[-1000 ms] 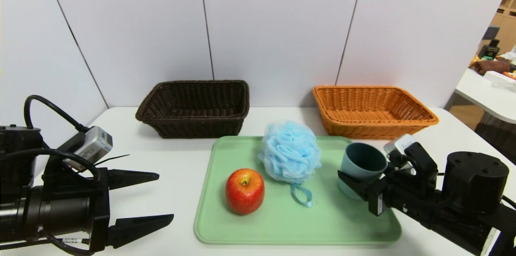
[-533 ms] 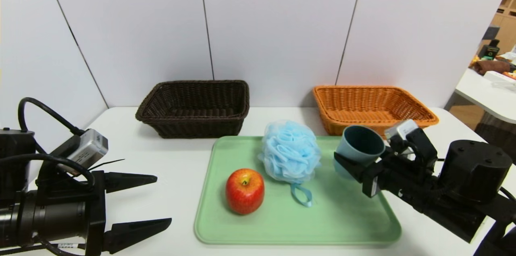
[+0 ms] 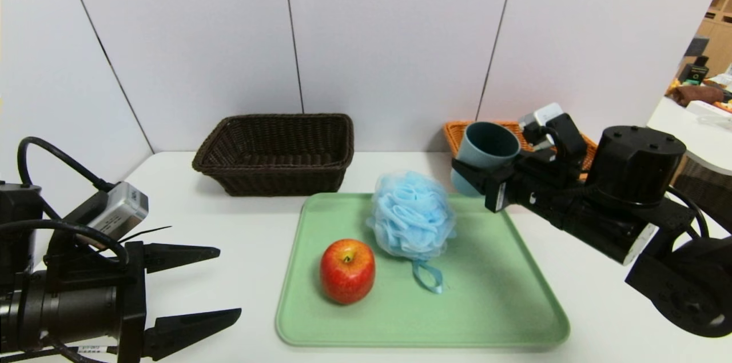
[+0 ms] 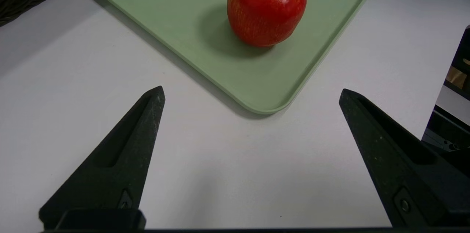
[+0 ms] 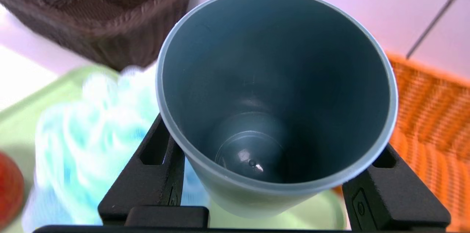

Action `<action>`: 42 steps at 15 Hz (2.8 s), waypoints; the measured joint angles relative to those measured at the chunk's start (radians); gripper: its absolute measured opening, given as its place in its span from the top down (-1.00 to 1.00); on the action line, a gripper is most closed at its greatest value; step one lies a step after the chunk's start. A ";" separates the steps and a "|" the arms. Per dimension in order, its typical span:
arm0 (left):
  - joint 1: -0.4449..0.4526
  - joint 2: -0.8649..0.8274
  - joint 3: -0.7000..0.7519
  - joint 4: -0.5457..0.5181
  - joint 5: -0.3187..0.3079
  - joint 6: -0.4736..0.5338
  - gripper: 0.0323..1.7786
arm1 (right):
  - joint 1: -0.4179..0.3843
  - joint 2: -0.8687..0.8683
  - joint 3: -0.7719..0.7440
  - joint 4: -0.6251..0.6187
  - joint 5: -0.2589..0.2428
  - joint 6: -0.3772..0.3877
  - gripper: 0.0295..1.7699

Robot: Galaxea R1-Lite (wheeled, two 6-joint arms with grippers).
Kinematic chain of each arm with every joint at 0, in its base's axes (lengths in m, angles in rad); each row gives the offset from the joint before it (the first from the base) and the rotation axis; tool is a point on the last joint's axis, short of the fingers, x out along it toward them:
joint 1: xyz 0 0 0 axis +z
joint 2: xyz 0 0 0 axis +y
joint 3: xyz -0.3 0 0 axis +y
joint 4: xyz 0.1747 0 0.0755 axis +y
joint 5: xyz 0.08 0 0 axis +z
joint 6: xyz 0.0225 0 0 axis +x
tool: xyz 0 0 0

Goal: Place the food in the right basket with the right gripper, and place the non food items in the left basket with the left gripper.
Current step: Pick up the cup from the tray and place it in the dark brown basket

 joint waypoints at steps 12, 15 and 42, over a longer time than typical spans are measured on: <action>0.002 0.007 0.023 0.000 0.003 -0.004 -0.90 | 0.147 0.165 -0.540 0.295 0.000 -0.002 -0.26; 0.005 -0.005 0.034 0.000 0.003 -0.004 -0.90 | 0.175 0.259 -0.659 0.304 -0.001 -0.002 -0.26; 0.053 -0.081 0.061 0.004 0.014 -0.006 -0.90 | 0.276 0.700 -1.301 0.581 0.044 -0.001 -0.26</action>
